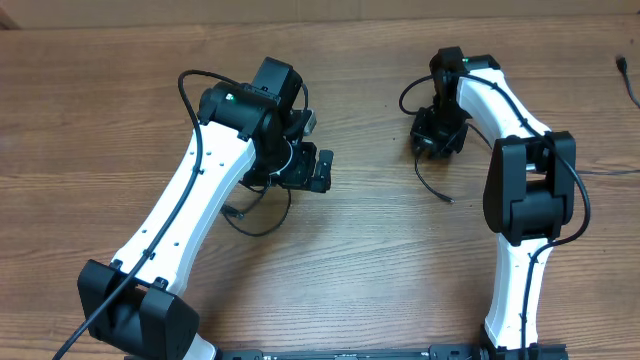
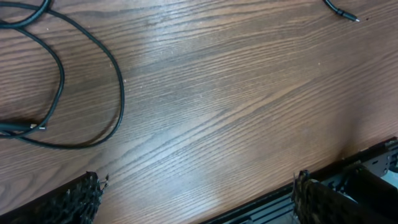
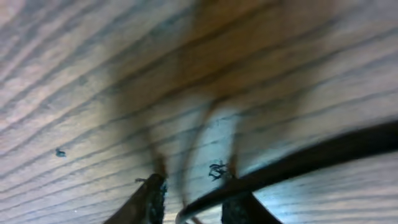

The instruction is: Untangle cables

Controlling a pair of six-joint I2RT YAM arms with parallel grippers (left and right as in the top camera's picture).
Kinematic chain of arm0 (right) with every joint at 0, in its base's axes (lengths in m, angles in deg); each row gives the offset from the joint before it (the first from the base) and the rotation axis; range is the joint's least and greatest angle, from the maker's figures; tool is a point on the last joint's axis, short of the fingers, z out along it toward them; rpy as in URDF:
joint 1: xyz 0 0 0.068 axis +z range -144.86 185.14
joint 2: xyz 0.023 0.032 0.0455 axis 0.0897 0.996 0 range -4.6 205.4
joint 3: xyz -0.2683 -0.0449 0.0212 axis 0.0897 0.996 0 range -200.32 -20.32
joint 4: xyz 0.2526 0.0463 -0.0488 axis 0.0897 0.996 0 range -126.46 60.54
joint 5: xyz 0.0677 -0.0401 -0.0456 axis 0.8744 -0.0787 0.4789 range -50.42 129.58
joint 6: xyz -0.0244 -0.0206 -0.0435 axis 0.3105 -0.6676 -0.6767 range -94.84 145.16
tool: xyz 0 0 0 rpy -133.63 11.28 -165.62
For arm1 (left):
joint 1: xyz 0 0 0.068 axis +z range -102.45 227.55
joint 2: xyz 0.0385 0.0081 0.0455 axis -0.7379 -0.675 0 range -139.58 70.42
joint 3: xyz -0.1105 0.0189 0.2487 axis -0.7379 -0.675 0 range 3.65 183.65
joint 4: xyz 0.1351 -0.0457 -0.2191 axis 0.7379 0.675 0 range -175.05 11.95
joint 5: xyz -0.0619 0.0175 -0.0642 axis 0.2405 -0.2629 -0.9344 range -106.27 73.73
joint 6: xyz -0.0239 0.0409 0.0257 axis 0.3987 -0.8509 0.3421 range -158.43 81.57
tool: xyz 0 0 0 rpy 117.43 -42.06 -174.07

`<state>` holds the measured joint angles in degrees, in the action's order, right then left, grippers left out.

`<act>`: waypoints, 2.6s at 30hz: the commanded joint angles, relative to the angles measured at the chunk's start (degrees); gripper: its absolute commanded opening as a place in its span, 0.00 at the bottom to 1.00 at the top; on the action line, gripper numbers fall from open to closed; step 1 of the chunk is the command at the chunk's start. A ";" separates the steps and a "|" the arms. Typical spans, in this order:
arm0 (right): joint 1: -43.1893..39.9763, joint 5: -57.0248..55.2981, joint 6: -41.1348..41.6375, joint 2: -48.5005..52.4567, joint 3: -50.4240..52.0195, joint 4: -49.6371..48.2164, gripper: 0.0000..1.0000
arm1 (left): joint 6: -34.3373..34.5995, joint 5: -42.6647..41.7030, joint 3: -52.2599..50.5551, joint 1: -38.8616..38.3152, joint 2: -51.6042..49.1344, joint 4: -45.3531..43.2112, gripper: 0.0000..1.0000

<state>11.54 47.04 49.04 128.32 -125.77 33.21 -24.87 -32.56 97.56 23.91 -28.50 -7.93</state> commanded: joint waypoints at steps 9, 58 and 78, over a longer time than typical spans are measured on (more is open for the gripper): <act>-2.08 -0.39 -0.11 -0.70 -12.83 -2.43 0.04 | 0.81 0.20 0.63 -0.17 -0.17 -0.02 0.99; -38.10 -8.63 0.13 -0.02 -27.23 8.24 1.00 | 0.81 0.20 0.63 -0.17 -0.17 -0.02 1.00; -38.40 -8.59 2.01 -0.02 -8.98 -7.37 0.62 | 0.81 0.20 0.63 -0.17 -0.17 -0.02 1.00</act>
<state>-26.73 38.15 50.24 128.34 -134.82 26.87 -24.87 -32.56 97.56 23.91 -28.50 -7.93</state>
